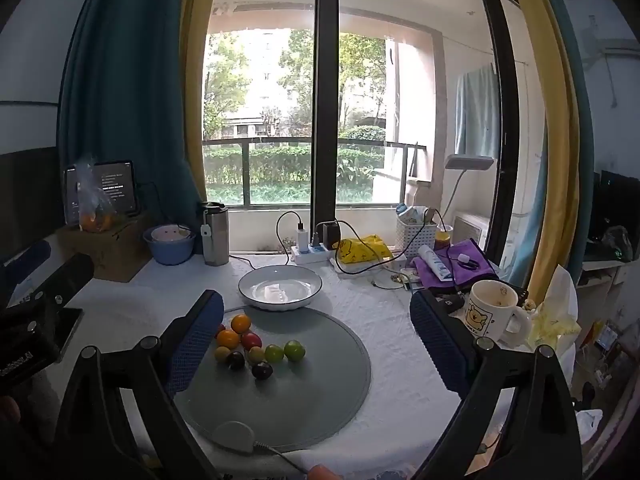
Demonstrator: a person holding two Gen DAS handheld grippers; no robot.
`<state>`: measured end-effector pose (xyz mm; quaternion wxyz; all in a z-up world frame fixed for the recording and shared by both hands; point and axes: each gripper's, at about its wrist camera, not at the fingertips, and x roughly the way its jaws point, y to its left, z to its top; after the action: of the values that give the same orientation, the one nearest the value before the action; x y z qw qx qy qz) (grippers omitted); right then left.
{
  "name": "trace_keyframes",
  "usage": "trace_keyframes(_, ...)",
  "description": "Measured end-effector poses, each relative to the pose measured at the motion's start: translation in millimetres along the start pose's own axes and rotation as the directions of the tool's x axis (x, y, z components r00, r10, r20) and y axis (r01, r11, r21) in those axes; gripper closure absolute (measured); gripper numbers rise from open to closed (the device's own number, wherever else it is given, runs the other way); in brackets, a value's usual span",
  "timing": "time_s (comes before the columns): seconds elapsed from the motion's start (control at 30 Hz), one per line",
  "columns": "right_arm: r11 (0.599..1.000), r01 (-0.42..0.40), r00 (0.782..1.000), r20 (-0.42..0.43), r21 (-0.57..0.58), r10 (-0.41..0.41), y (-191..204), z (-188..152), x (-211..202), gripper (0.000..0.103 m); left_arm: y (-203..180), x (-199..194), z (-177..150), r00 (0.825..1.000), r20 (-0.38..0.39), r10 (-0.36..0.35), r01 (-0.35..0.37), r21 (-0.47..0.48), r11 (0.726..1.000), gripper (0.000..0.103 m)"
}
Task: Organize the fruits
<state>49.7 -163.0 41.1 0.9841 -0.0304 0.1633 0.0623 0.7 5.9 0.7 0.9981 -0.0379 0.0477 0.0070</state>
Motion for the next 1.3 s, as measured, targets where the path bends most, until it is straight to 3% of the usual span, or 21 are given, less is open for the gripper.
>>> trace_keyframes(1.3, 1.0, -0.001, 1.0, -0.003, 0.001, 0.001, 1.0, 1.1, -1.0, 0.007, 0.3, -2.7, 0.1, 1.0, 0.0, 0.001, -0.001, -0.012, 1.0, 0.001)
